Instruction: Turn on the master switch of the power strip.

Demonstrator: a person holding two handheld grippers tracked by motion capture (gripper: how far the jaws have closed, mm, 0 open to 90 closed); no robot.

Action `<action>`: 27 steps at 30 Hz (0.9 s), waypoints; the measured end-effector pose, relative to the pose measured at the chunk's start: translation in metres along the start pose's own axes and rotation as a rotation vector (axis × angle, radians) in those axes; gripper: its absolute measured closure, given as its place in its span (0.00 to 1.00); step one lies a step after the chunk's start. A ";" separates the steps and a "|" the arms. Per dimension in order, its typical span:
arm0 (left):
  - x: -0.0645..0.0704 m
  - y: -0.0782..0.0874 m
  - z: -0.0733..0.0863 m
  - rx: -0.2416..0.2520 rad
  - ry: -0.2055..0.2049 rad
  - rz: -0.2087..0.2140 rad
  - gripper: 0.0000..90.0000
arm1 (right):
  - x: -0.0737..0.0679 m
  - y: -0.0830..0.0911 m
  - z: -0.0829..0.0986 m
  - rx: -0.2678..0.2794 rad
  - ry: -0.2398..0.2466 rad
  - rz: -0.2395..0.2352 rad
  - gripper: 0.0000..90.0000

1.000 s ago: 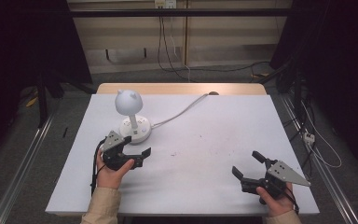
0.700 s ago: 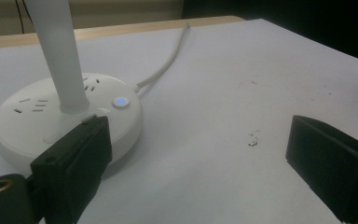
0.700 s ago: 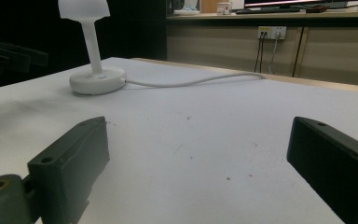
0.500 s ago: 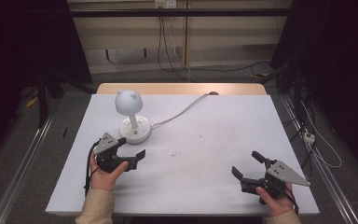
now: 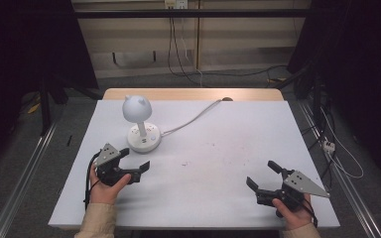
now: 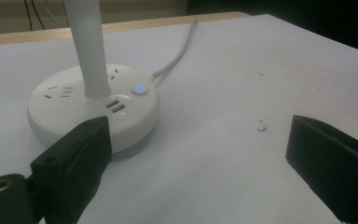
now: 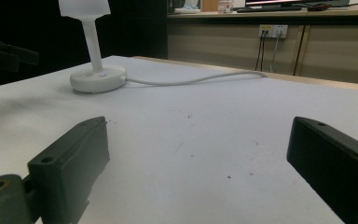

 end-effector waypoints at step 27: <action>-0.011 0.016 0.007 -0.005 0.001 -0.009 0.07 | 0.000 0.000 0.000 -0.002 0.007 -0.003 0.06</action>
Point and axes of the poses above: each handheld gripper's, and its own axes: y roughly backward along the jaws, z roughly out of its underside, x roughly to its right, the point moved 3 cm from there along -y, roughly forward along the jaws, and after that the axes turned 2 degrees about z, right-handed, at the moved point
